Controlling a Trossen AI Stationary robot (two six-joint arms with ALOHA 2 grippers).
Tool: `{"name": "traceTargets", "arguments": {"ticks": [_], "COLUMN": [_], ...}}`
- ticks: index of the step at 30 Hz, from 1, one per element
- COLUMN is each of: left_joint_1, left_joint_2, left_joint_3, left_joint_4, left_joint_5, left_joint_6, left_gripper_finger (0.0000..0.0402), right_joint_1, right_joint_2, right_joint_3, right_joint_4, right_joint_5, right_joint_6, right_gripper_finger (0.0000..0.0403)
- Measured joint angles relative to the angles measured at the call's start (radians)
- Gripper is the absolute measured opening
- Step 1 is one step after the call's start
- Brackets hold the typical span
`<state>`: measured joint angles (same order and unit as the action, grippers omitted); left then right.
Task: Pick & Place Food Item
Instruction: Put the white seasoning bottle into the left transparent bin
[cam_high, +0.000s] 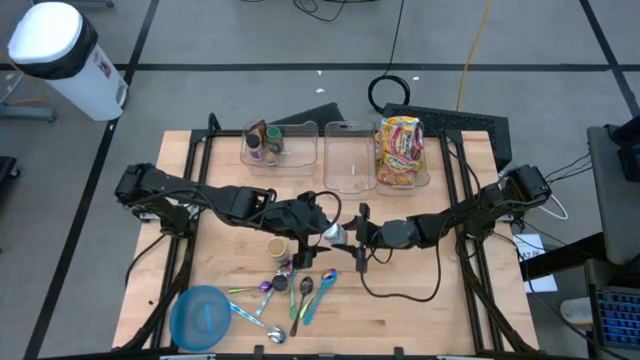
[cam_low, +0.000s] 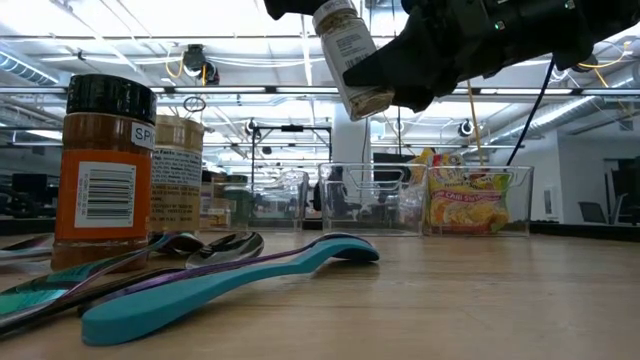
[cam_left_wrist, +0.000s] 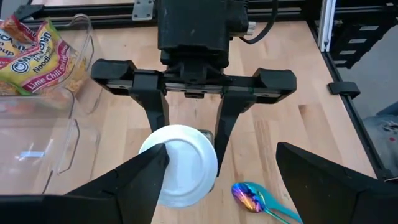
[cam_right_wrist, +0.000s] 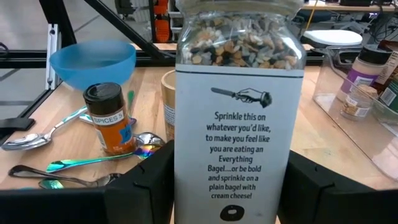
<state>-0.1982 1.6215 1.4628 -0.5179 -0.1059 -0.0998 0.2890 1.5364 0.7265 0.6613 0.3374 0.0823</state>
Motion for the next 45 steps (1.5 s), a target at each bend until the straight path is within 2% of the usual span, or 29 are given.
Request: {"name": "traceTargets", "arguments": {"ticks": [7,11,21,41,45], "left_joint_1": [0.004,0.001,-0.001,-0.005,-0.003], "left_joint_2": [0.0,0.0,0.0,-0.034,-0.053], "left_joint_3": [0.0,0.0,0.0,-0.003,-0.003], "left_joint_4": [-0.001,-0.009,-0.026,-0.039,-0.029], "left_joint_5": [0.063,0.036,0.01,-0.002,-0.036], "left_joint_6": [-0.087,-0.083,0.041,0.068,0.049], "left_gripper_finger": [0.0303,0.0313,0.0353,0.034,0.034], "right_joint_1": [0.002,0.001,0.0,0.0,0.004], "right_joint_2": [0.0,0.0,0.0,-0.002,-0.003], "right_joint_3": [0.0,0.0,0.0,0.003,0.004], "right_joint_4": [-0.003,-0.004,-0.002,0.0,0.005], "right_joint_5": [-0.01,-0.004,0.003,-0.001,-0.01], "right_joint_6": [-0.015,-0.014,-0.01,-0.014,-0.015], "right_gripper_finger": [0.0189,0.0189,0.0189,0.0189,0.0189]}}
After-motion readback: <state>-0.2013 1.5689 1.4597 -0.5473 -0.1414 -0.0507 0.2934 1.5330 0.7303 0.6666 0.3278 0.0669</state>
